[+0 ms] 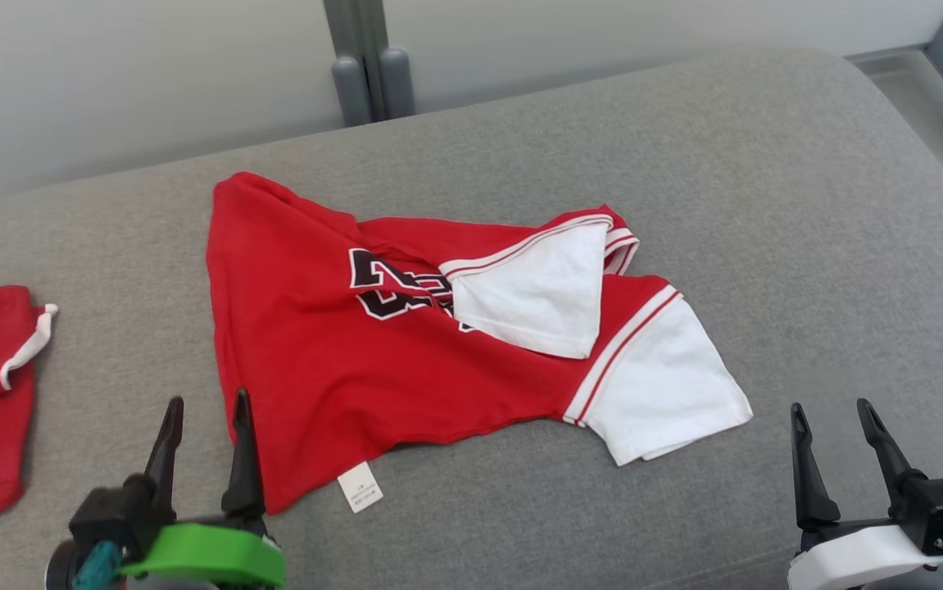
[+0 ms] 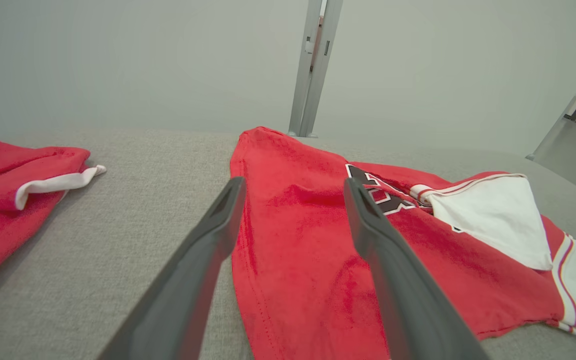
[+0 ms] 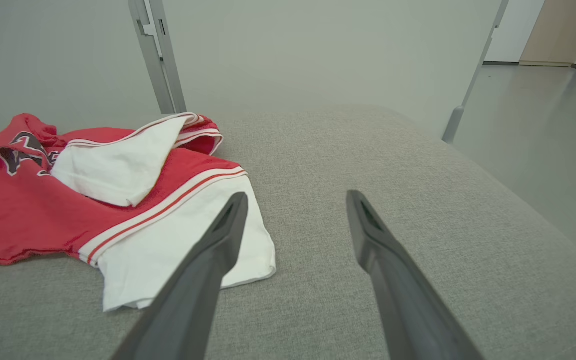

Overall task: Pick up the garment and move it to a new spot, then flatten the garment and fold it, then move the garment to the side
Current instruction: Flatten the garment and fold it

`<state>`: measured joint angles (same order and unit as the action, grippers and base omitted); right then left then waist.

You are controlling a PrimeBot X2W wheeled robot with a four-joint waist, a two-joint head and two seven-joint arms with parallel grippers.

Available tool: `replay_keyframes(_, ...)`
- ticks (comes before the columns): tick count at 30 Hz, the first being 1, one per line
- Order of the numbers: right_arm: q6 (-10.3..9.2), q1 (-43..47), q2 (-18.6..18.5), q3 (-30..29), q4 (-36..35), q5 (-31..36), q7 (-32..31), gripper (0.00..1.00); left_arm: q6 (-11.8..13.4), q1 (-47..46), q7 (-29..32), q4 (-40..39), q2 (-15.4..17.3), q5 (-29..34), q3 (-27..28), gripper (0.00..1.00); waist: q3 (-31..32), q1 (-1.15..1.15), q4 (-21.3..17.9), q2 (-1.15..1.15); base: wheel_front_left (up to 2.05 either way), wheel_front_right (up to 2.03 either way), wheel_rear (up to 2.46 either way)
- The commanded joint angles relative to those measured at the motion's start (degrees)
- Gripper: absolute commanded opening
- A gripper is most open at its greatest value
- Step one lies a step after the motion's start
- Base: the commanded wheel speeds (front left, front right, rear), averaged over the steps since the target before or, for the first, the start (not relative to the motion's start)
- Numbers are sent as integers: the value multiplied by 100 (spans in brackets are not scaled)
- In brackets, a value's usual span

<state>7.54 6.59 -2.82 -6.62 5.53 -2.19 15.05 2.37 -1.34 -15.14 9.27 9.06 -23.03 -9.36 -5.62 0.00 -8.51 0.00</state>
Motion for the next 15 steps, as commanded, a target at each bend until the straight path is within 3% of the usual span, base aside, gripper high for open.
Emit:
replay_keyframes(1,-10,50,-15,5,-60,48,19,100,-94,296,1,-117,-90,132,162,100,420,0,439,0,0,0,0)
replay_keyframes(9,-10,-18,-12,89,-40,97,19,100,-566,1221,0,-526,-506,922,833,100,608,0,733,0,0,0,0)
replay_keyframes(15,-10,-20,-12,179,182,123,19,100,-779,1496,1,-447,-594,1242,1025,100,686,0,865,0,0,0,0)
